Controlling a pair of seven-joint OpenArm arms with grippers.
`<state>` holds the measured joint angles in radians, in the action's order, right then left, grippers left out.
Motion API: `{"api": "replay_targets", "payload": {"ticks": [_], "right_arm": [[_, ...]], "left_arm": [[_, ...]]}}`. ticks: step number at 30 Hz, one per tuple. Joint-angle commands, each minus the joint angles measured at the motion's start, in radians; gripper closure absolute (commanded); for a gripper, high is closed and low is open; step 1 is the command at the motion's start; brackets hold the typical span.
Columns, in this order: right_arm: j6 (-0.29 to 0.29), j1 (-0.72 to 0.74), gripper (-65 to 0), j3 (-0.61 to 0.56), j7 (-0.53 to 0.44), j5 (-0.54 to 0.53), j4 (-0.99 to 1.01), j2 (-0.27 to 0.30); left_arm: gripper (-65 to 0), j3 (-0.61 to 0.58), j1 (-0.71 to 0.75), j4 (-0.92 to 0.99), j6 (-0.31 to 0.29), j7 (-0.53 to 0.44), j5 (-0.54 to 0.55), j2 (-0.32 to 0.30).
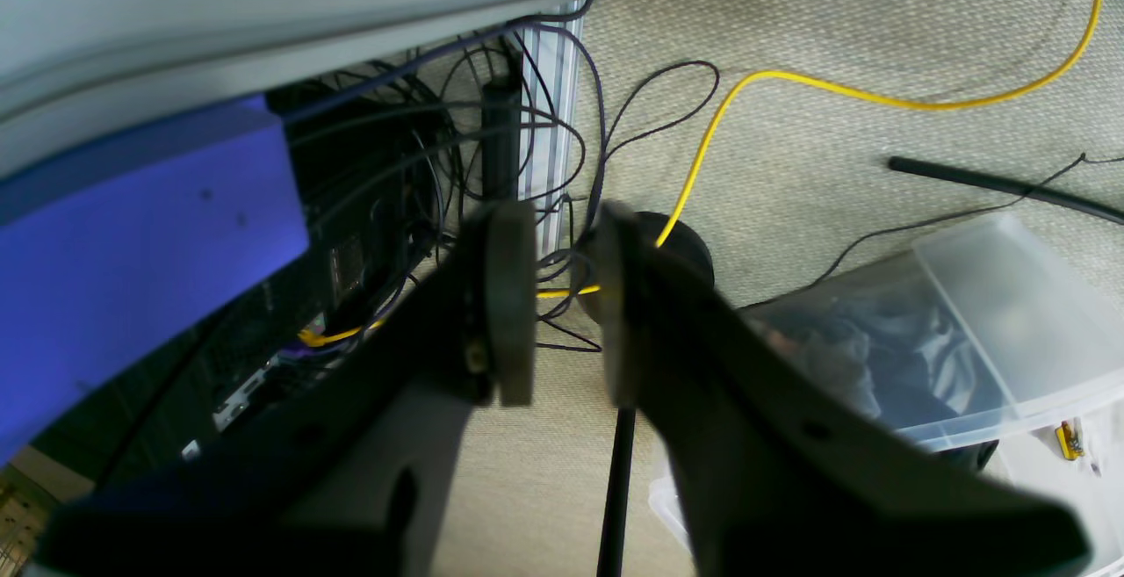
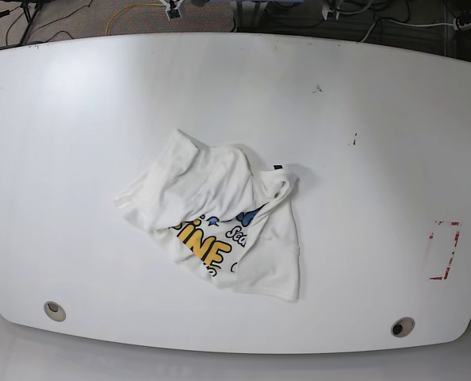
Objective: Layout the t-shirt on the table in an organized manner, then fold the t-shirt properly
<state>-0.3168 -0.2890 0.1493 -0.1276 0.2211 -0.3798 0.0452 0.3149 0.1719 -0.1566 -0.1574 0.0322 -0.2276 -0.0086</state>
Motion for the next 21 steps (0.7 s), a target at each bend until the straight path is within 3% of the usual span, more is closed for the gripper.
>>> {"api": "replay_targets", "payload": {"ticks": [1, 21], "right_arm": [[-0.005, -0.006, -11.9, 0.001, -0.006, -0.005, -0.005, 0.004], [-0.005, -0.008, -11.7, -0.001, 0.0, -0.004, -0.003, 0.004]], "left_arm": [[-16.8, 0.001, 0.004, -0.001, -0.006, -0.004, 0.0, -0.003], [-16.6, -0.001, 0.001, -0.005, -0.002, 0.002, -0.001, -0.003]]}}
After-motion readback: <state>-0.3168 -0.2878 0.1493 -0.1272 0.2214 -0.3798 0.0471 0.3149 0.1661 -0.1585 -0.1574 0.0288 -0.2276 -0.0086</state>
